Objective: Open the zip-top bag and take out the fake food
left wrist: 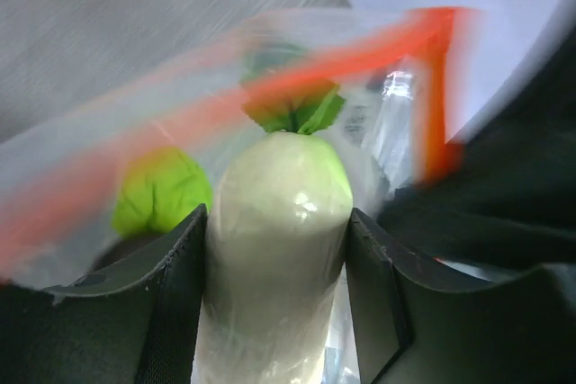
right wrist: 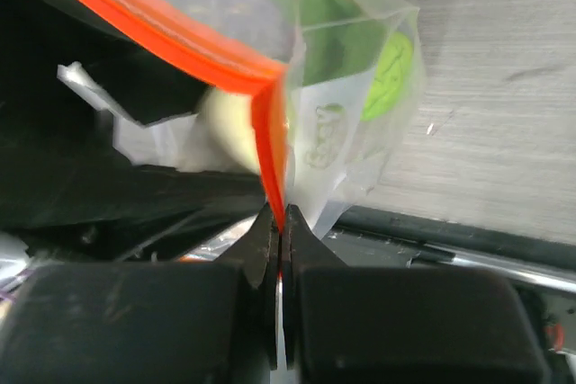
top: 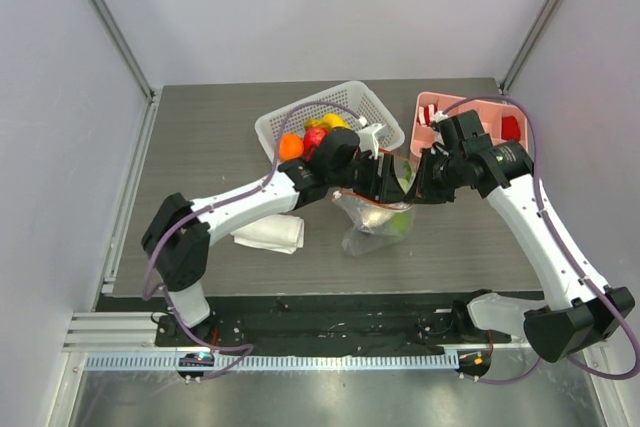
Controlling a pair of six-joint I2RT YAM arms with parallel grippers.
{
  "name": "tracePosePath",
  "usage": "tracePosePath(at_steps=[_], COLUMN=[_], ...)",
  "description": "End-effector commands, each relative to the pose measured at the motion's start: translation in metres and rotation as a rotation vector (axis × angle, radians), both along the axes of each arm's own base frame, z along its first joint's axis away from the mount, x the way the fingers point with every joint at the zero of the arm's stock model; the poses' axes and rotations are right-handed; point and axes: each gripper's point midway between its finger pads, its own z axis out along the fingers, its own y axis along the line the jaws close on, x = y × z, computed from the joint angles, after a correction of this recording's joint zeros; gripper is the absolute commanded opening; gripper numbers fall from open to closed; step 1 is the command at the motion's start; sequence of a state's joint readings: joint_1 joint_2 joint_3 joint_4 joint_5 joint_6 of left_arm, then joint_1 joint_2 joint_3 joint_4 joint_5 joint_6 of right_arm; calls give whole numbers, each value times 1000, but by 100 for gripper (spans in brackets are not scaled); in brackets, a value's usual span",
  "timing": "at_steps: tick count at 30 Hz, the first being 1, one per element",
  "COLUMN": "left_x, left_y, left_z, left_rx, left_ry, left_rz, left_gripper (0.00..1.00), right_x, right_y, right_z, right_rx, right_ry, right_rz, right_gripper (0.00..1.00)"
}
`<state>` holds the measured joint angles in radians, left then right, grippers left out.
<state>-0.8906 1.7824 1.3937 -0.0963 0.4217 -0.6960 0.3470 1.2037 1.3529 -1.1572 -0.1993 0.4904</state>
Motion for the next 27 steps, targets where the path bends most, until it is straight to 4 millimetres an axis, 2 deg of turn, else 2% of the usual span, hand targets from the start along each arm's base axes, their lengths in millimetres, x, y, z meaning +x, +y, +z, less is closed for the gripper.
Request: tracePosePath(at_steps=[1,5,6,8,9,10,12,16,17,18,19,20,21,25,26,27], left_x=[-5,-12,-9,-8,-8,-8,-7,6,23,32,41,61,70,124,145,156], left_y=[-3,8,13,19,21,22,22,23,30,33,34,45,48,79,95,103], left_z=[92,96,103,98,107,106,119,162,179,183,184,190,187,157,135,125], left_rx=[-200,-194,-196,-186,-210,-213,-247,-377,-408,-425,-437,-447,-443,-420,-388,-369], left_ry=[-343,-394,-424,-441,-464,-460,-457,-318,-306,-273,-219,-200,-170,-23,55,92], left_rz=[-67,-77,-43,-20,-7,1,17,134,193,223,250,302,325,458,532,565], left_gripper=[0,0,0,0,0,0,0,0,0,0,0,0,0,0,0,0], right_x=[-5,-3,-3,-3,-5,-4,-2,1,1,1,2,1,2,4,5,5], right_y=[-5,0,-2,-10,-11,-16,-21,-27,-29,-31,-33,-34,-34,-34,-34,-34], right_z=[-2,-3,-3,-5,-7,-7,-9,-11,-12,-11,-10,-10,-9,-4,-2,0], right_rx=[32,120,105,92,103,106,102,66,54,45,35,28,28,25,29,30], right_ry=[76,124,121,121,131,129,131,116,110,102,95,92,89,76,71,65], right_rz=[-121,-148,-151,-159,-159,-174,-181,-170,-163,-162,-164,-157,-156,-154,-156,-156], right_gripper=[1,1,1,1,1,1,1,1,1,1,1,1,1,1,1,1])
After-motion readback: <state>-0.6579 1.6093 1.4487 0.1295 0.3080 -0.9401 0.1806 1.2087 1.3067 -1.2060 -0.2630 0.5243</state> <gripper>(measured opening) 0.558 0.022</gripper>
